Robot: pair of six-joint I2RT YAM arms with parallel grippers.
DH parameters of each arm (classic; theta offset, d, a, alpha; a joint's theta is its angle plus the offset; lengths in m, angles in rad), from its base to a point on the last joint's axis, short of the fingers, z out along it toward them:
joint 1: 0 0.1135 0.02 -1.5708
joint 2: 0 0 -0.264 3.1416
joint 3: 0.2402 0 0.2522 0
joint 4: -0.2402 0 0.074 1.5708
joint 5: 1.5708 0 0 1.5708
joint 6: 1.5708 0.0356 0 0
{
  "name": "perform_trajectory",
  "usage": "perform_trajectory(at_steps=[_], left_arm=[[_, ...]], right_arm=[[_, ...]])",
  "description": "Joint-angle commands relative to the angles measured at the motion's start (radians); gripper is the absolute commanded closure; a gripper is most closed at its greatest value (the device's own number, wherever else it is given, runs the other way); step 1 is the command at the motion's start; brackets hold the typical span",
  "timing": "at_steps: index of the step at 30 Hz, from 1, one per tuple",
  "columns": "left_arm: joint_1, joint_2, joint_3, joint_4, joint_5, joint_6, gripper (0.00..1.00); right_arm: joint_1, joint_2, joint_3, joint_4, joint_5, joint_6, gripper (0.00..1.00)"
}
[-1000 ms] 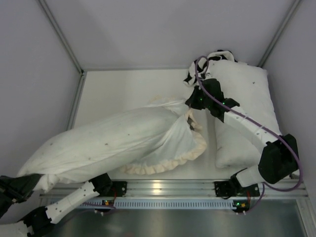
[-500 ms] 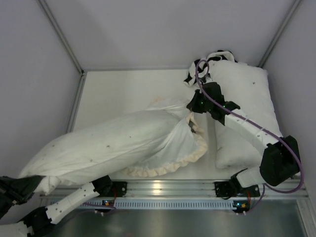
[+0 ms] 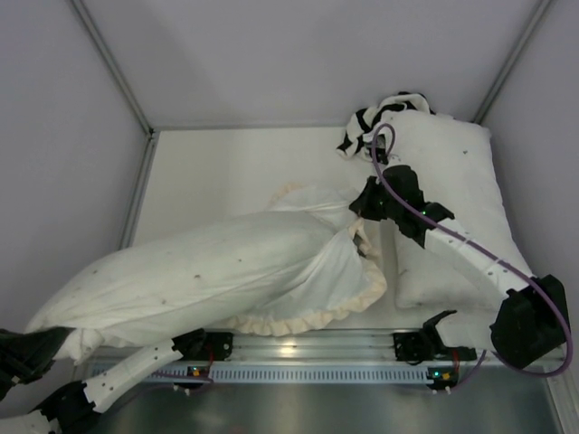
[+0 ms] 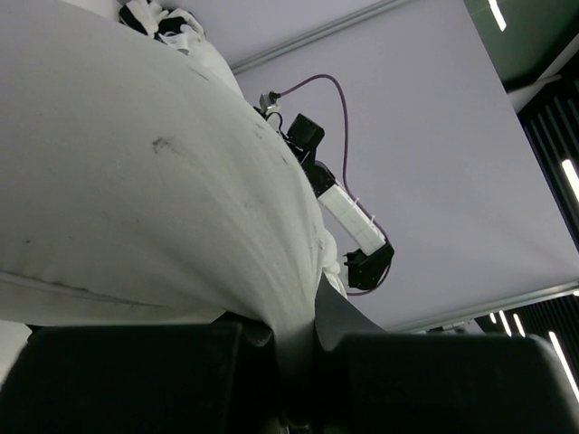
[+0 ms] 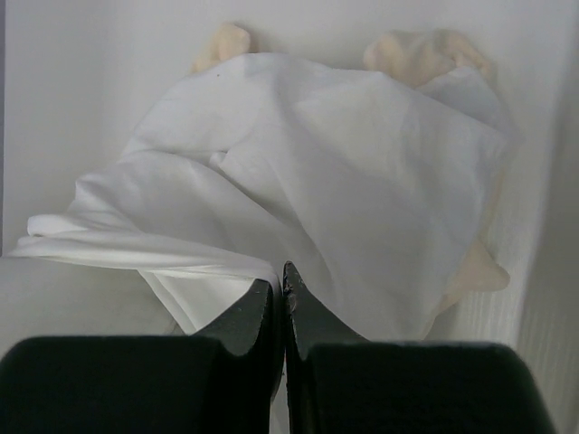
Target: Remove the pillowcase from the pillow
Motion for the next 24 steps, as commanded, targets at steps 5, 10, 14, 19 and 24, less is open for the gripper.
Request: perform_trajectory(at_steps=[5, 10, 14, 19, 24], left_arm=[[0.017, -0.091, 0.063, 0.095, -0.173, 0.012, 1.00], [0.015, -0.092, -0.065, 0.095, -0.216, 0.035, 1.00], [0.017, -0.091, -0.181, 0.096, -0.198, 0.027, 1.00], [0.021, -0.091, -0.359, 0.118, -0.175, 0.013, 1.00], [0.032, -0.092, -0.453, 0.136, -0.182, 0.027, 1.00]], right_arm=[[-0.130, -0.095, -0.072, -0.003, 0.228, -0.056, 1.00], [-0.129, -0.168, -0.120, -0.037, 0.225, -0.076, 0.94], [-0.124, -0.239, -0.131, -0.060, -0.017, -0.161, 0.47], [-0.083, -0.433, -0.112, -0.135, -0.192, -0.165, 0.32], [-0.078, -0.558, -0.074, -0.286, -0.274, -0.139, 0.31]])
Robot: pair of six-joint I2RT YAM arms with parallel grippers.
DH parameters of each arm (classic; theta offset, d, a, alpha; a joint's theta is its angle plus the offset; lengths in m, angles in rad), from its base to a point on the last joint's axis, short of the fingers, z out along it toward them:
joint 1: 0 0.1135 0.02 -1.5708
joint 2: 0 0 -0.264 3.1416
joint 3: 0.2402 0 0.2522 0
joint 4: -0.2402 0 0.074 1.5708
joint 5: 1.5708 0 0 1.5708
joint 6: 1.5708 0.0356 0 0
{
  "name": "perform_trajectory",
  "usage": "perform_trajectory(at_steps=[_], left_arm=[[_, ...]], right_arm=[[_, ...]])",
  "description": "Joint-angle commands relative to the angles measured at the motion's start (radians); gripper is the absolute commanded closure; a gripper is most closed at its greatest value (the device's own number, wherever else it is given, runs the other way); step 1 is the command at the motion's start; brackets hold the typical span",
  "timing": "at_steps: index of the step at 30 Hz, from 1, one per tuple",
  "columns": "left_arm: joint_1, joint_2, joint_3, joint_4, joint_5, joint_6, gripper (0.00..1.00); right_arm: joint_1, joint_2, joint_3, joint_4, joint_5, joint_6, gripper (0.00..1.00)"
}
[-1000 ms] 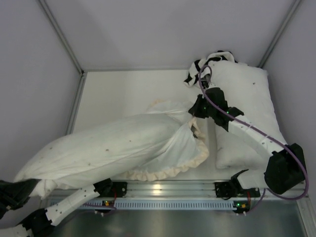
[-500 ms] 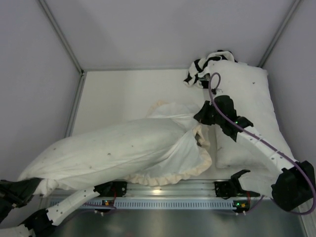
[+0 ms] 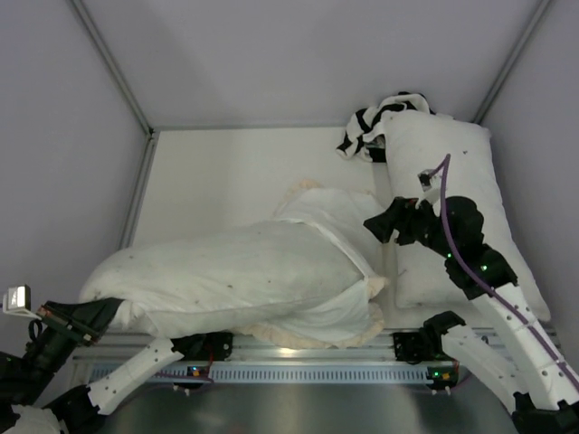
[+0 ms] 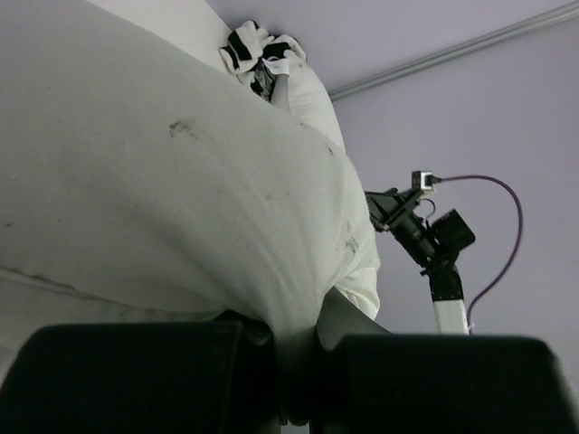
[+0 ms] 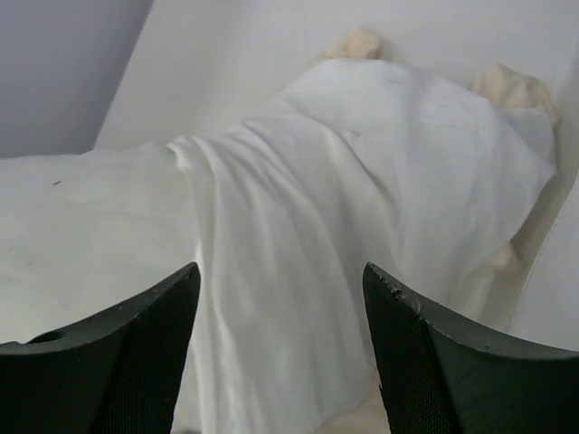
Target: Remove the pillowcase from the pillow
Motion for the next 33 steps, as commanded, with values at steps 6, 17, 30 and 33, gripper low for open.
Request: perform_trajectory(at_steps=[6, 17, 30, 33], left_arm=[[0.014, 0.001, -0.055, 0.059, -0.065, 0.053, 1.00], [0.014, 0.031, -0.085, 0.103, -0.110, 0.083, 1.00], [0.014, 0.010, -0.123, 0.119, -0.131, 0.081, 1.00], [0.012, 0.010, -0.094, 0.119, -0.139, 0.081, 1.00]], right_arm=[[-0.003, -0.150, -0.039, -0.154, -0.216, 0.065, 0.31], [0.046, -0.296, -0.176, -0.277, -0.229, 0.102, 0.31], [0.155, -0.261, -0.215, -0.376, -0.232, 0.039, 0.40], [0.206, -0.200, -0.260, -0.321, -0.116, 0.091, 0.71]])
